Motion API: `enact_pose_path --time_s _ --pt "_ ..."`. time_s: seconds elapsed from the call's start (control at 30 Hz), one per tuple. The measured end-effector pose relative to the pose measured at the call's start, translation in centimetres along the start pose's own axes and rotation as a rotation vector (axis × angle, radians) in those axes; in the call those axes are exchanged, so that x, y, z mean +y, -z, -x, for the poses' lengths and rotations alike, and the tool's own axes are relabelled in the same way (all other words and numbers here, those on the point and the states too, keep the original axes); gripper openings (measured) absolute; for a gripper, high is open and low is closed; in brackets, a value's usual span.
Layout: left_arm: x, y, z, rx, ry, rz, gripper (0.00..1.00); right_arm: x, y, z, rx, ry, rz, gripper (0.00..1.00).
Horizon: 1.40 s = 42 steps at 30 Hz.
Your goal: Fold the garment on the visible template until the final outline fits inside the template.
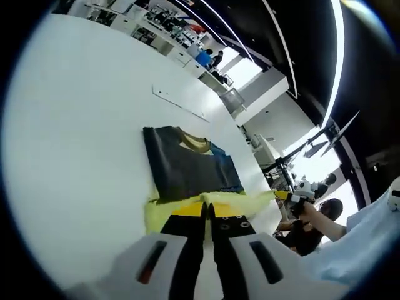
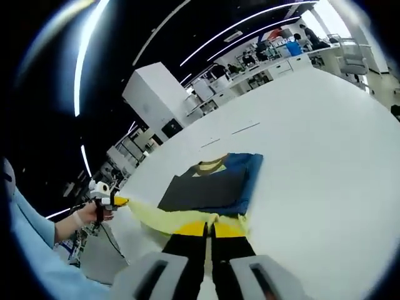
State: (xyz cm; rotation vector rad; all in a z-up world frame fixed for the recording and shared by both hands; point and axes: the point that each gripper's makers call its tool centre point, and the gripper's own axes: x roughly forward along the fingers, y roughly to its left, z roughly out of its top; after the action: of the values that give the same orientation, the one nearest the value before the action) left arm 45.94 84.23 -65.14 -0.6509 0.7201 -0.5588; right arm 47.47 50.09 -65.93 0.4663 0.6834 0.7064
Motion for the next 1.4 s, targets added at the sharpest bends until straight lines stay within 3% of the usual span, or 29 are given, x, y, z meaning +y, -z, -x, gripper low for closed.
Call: enact_pose_path --time_s 0.07,0.17,0.23,0.3,0.4,0.53,0.77,0.97,1.4 --pt "0.2 -1.8 -0.9 -0.041 -0.002 0.002 0.0 -0.5 -1.8 -1.0 -0.028 -0.014 -0.031 0.0" --pt "0.6 -3.4 -2.5 -0.049 -0.012 -0.033 0.0 -1.3 -4.0 -2.4 -0.042 -0.018 -0.008 0.0" --pt "1.0 -4.3 -3.0 -0.059 -0.026 -0.036 0.0 -1.6 -4.8 -3.1 -0.039 -0.022 0.005 0.0" --pt "1.2 -5.9 -3.7 -0.104 -0.029 -0.022 0.0 -2.1 -5.9 -3.8 -0.05 -0.023 0.022 0.0" --pt "1.4 -7.2 -4.7 -0.112 -0.025 -0.029 0.0 -2.7 -7.4 -4.7 -0.066 -0.029 0.018 0.0" --pt "2.2 -8.8 -5.8 -0.16 -0.03 -0.012 0.0 -4.0 -8.5 -6.3 -0.054 -0.017 0.05 0.0" --pt "4.7 -9.2 -8.0 -0.173 -0.074 0.028 0.0 -6.1 -9.0 -9.4 -0.018 0.014 0.087 0.0" --pt "6.3 -9.8 -8.6 -0.2 -0.108 0.055 0.0 -6.9 -9.6 -11.0 -0.025 0.027 0.095 0.0" --pt "8.7 -8.9 -10.5 -0.189 -0.143 0.095 0.0 -9.3 -8.1 -13.0 0.028 0.078 0.092 0.0"
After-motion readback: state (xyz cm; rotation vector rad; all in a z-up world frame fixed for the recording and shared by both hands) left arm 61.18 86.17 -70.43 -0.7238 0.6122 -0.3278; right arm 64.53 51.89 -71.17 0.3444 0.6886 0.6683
